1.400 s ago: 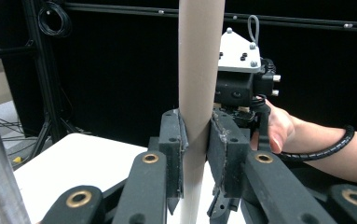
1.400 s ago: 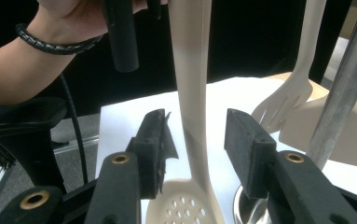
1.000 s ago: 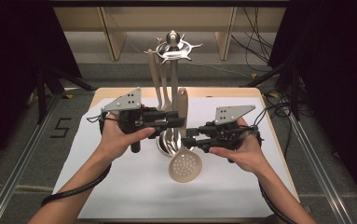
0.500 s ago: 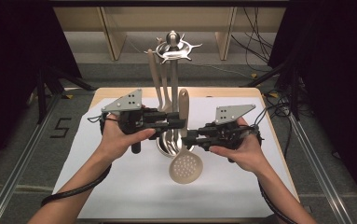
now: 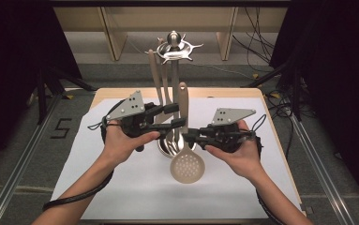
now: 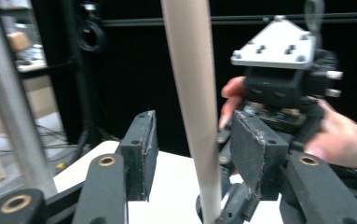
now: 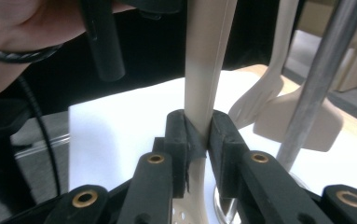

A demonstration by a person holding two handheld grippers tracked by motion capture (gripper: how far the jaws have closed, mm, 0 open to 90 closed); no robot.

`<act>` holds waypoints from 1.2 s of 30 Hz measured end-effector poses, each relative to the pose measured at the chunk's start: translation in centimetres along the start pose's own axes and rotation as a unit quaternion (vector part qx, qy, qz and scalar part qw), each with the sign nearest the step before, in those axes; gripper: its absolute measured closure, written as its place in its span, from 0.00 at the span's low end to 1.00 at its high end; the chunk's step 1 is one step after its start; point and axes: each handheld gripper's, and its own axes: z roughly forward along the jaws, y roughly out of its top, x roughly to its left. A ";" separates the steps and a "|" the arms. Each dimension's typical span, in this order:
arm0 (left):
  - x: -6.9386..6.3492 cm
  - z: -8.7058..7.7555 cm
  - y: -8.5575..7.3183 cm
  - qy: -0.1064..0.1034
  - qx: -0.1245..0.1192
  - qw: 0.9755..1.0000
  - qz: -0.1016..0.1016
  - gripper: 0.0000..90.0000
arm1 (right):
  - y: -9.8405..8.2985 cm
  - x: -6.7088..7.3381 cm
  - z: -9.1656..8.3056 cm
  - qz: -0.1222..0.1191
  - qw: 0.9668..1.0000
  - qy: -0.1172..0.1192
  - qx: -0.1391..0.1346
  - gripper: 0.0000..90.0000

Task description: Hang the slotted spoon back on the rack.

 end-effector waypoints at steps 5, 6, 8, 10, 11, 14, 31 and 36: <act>-0.2 -0.1 -0.2 0.025 -0.005 1.000 -0.008 0.54 | 0.3 1.2 0.5 0.001 0.999 -0.054 -0.005 0.88; -0.2 -0.1 -0.2 0.027 -0.006 1.000 -0.008 0.54 | 0.3 1.4 0.5 0.005 0.998 -0.060 -0.006 0.88; -0.3 -0.1 -0.3 0.026 -0.008 1.000 -0.010 0.54 | 0.4 1.5 0.7 0.011 0.998 -0.067 -0.007 0.88; -0.4 0.0 -0.3 0.026 -0.011 1.000 -0.011 0.54 | 0.4 1.5 0.8 0.008 0.997 -0.076 -0.007 0.88; -0.5 0.1 -0.3 0.028 -0.012 0.999 -0.012 0.54 | 0.4 1.5 0.9 0.005 0.997 -0.082 -0.006 0.88; -0.7 0.3 -0.4 0.033 -0.012 0.999 -0.010 0.55 | 0.3 1.9 1.2 0.018 0.996 -0.092 0.006 0.88; -0.6 0.6 -0.7 0.037 -0.010 0.999 -0.035 0.78 | 0.3 2.7 1.9 0.034 0.994 -0.109 0.001 0.88; 0.0 0.2 -0.6 0.011 -0.008 0.998 -0.057 0.80 | 0.4 2.8 2.1 0.028 0.994 -0.101 0.003 0.88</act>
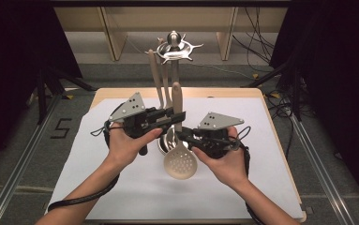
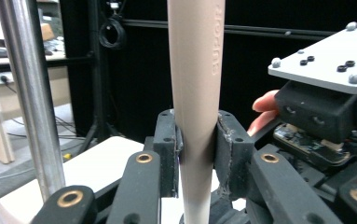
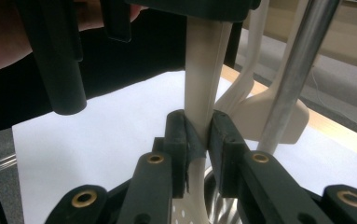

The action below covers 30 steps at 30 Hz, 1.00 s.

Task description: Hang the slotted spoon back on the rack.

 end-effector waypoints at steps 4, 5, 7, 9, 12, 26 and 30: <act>0.6 -0.6 0.2 -0.005 0.007 1.000 0.001 0.80 | 0.0 -0.1 0.1 0.002 1.000 0.005 -0.011 0.75; 0.8 -0.7 0.2 -0.002 0.007 1.000 0.003 0.80 | 0.0 -0.2 0.1 -0.005 1.000 0.009 -0.013 0.73; 1.1 -0.9 0.4 0.000 0.010 1.000 0.009 0.80 | -0.2 -0.3 -0.2 -0.007 1.000 -0.005 -0.016 0.69; 1.3 -1.1 0.5 0.000 0.011 1.000 0.015 0.80 | -0.4 -0.7 -0.4 -0.014 1.000 -0.003 -0.019 0.67; 1.7 -1.3 0.8 -0.001 0.010 1.000 0.018 0.80 | -0.9 -1.1 -1.0 0.004 1.000 -0.003 -0.018 0.65; 2.2 -2.0 1.9 -0.009 0.011 0.999 0.030 0.80 | -5.2 -5.2 -1.9 0.070 0.996 -0.060 0.009 0.64; 2.3 -2.0 2.2 -0.015 0.011 0.999 0.034 0.80 | -6.9 -6.5 -2.1 0.096 0.992 -0.076 0.022 0.64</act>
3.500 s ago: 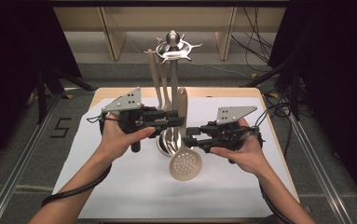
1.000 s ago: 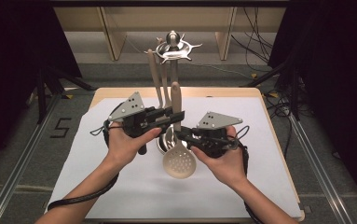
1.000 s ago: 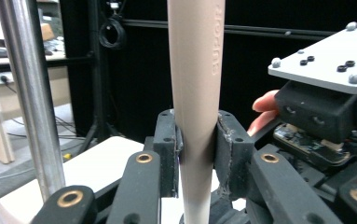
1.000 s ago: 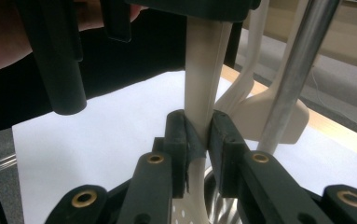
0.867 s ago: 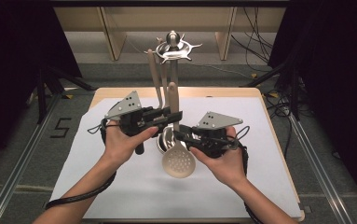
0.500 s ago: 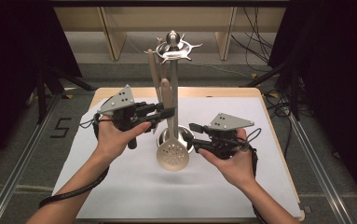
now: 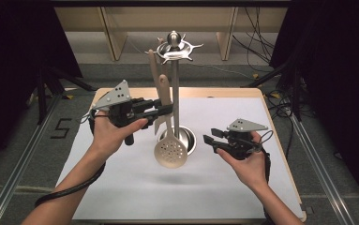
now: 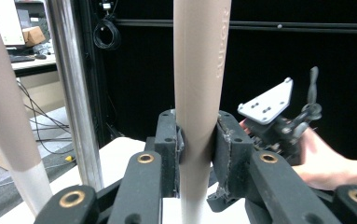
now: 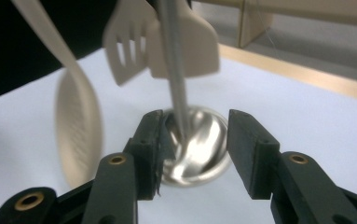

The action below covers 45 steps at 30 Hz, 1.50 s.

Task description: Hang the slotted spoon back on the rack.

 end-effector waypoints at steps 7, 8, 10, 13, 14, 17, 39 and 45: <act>0.1 -0.2 0.4 -0.005 0.003 1.000 0.003 0.80 | -1.0 -1.9 -0.7 0.019 0.999 -0.027 0.015 0.64; 0.1 -0.2 0.5 -0.005 0.003 1.000 0.003 0.80 | -1.0 -2.1 -0.7 0.020 1.000 -0.023 0.005 0.64; 0.1 -0.1 0.6 -0.006 0.004 1.000 0.002 0.80 | -1.2 -2.6 -0.9 0.013 0.999 -0.036 0.002 0.63; 0.1 -0.1 0.9 -0.008 0.004 1.000 0.004 0.80 | -1.4 -3.3 -0.8 0.013 0.999 -0.042 0.001 0.63; 0.1 -0.1 0.9 -0.008 0.005 1.000 0.004 0.80 | -1.5 -3.1 -0.8 0.045 0.998 -0.039 0.010 0.63; 0.2 0.0 1.1 -0.009 0.007 1.000 0.007 0.80 | -1.6 -3.8 -0.7 0.044 0.998 -0.044 0.013 0.62; 0.6 0.2 1.9 -0.020 0.010 1.000 0.008 0.80 | -2.1 -5.1 -1.8 0.059 0.996 -0.071 0.014 0.62; 1.0 0.1 2.0 -0.016 0.018 1.000 0.006 0.80 | -2.1 -5.2 -1.8 0.060 0.995 -0.076 0.018 0.62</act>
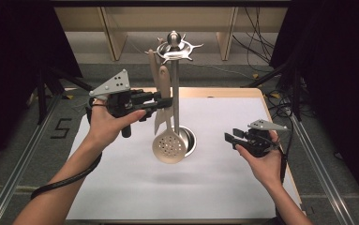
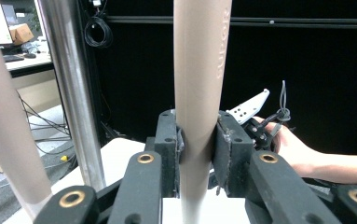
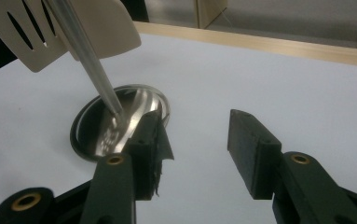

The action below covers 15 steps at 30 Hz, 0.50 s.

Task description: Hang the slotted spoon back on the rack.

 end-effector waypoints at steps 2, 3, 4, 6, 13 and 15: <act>0.1 0.0 0.0 0.001 0.002 1.000 0.000 0.80 | 0.0 0.0 0.1 0.004 1.000 0.007 -0.009 0.62; 0.2 0.0 0.0 0.001 0.001 1.000 -0.001 0.80 | 0.0 0.0 0.1 0.004 1.000 0.007 -0.009 0.62; 0.2 0.1 0.0 0.001 0.003 1.000 -0.001 0.80 | 0.0 0.0 0.1 0.005 1.000 0.009 -0.011 0.62; 0.3 0.1 0.1 0.001 0.004 1.000 -0.002 0.80 | 0.0 0.1 0.0 0.007 1.000 0.007 -0.007 0.62; 0.7 0.2 0.3 0.001 0.009 1.000 -0.003 0.80 | 0.0 -0.2 0.3 -0.005 1.000 0.000 -0.028 0.62; 0.8 0.3 0.3 0.001 0.009 1.000 -0.002 0.80 | 0.1 -0.3 0.2 -0.007 1.000 0.003 -0.026 0.62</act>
